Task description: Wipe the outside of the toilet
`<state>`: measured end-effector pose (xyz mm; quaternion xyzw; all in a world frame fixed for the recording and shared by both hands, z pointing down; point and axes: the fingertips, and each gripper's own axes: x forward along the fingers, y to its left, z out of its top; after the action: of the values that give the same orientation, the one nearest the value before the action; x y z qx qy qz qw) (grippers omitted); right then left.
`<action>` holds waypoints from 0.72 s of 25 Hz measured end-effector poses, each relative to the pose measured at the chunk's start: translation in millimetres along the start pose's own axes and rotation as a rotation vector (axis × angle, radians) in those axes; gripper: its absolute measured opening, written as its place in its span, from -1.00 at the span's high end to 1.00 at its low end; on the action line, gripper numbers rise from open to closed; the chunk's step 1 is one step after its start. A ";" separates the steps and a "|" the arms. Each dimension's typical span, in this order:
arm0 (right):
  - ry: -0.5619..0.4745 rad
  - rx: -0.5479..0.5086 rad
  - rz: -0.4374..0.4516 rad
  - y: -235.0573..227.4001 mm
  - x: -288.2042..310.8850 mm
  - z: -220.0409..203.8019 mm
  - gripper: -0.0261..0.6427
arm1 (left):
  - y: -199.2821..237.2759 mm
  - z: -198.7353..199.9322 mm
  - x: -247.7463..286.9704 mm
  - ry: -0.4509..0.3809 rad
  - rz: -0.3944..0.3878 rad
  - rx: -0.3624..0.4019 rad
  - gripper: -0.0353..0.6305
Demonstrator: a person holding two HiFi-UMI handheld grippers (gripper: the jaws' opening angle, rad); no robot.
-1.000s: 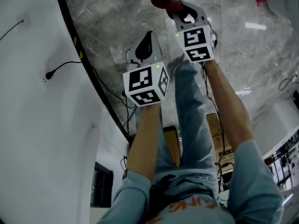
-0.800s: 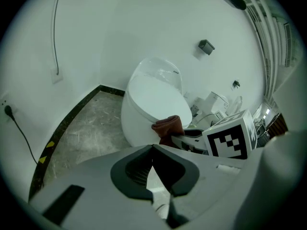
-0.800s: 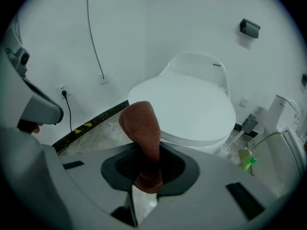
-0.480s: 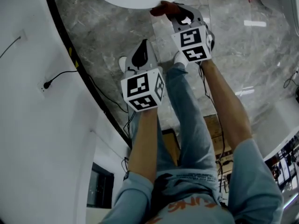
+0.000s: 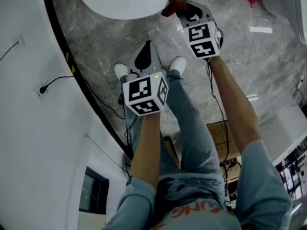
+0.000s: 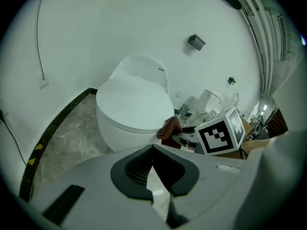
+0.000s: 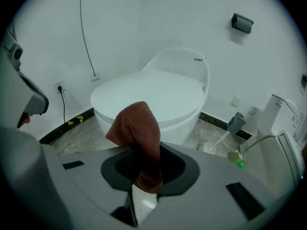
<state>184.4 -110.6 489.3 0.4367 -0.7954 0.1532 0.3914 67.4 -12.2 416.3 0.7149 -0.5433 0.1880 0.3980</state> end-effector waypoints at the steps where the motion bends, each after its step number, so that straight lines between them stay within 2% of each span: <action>1: 0.002 0.001 0.000 -6.1 1.3 -0.9 0.70 | -3.2 1.6 1.6 -0.005 0.001 -0.002 0.91; 7: 0.022 -0.008 -0.015 -36.2 16.1 -5.1 0.70 | -14.9 3.1 9.1 -0.025 -0.003 -0.013 0.91; 12: 0.032 -0.001 -0.060 -53.6 19.8 -1.9 0.70 | 8.4 2.9 2.7 -0.037 0.005 -0.029 0.91; 15: 0.045 0.015 -0.077 -45.8 9.6 -11.7 0.70 | 32.2 1.6 -7.6 -0.040 0.024 -0.044 0.91; 18: 0.078 0.029 -0.086 -24.7 -6.3 -31.4 0.70 | 46.9 1.5 -15.9 -0.037 0.009 -0.047 0.91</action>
<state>221.8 -102.8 502.4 0.4701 -0.7576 0.1647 0.4220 18.3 -7.8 421.3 0.7062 -0.5581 0.1638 0.4037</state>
